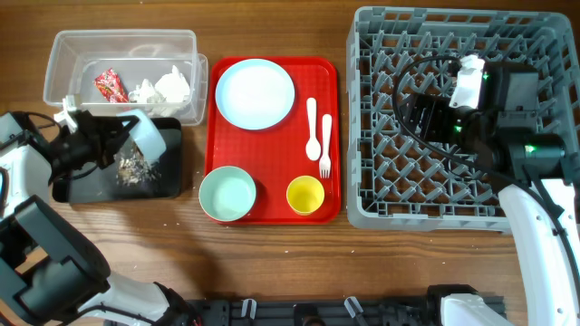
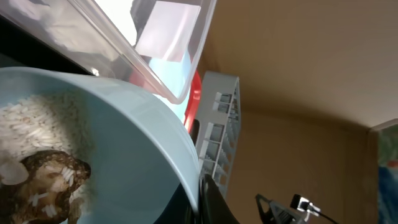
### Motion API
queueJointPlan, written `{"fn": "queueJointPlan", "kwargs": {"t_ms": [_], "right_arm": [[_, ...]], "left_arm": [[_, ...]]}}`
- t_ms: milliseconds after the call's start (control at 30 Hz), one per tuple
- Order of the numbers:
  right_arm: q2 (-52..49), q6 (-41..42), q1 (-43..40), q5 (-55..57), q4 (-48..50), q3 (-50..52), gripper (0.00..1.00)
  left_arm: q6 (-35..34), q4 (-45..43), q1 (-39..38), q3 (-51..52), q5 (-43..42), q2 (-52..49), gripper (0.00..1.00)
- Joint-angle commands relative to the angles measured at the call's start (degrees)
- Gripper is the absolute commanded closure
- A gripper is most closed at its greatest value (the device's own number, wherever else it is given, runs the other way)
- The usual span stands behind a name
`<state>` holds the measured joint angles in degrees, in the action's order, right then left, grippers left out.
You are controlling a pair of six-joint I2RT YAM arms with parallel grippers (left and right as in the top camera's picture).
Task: Sort waste into correct bins and load items into the dishwasher rack
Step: 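Tip the bowl over the black tray to empty the scraps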
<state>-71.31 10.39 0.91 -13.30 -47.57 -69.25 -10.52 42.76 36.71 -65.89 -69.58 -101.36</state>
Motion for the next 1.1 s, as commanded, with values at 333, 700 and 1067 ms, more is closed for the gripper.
{"fn": "queueJointPlan", "kwargs": {"t_ms": [333,700,1067], "right_arm": [[-0.50,0.26,-0.24,-0.20,0.79,-1.14,0.00],[-0.50,0.28,-0.22,-0.20,0.76,-1.14,0.00],[-0.50,0.28,-0.24,-0.20,0.59,-1.14,0.00]], "left_arm": [[1.31,-1.84,5.49,0.44,-10.12,-0.50,0.96],[1.07,-1.88,7.61,0.44,-15.41,-0.57,0.96],[0.70,1.86,9.66,0.44,-19.98,-0.57,0.96]]}}
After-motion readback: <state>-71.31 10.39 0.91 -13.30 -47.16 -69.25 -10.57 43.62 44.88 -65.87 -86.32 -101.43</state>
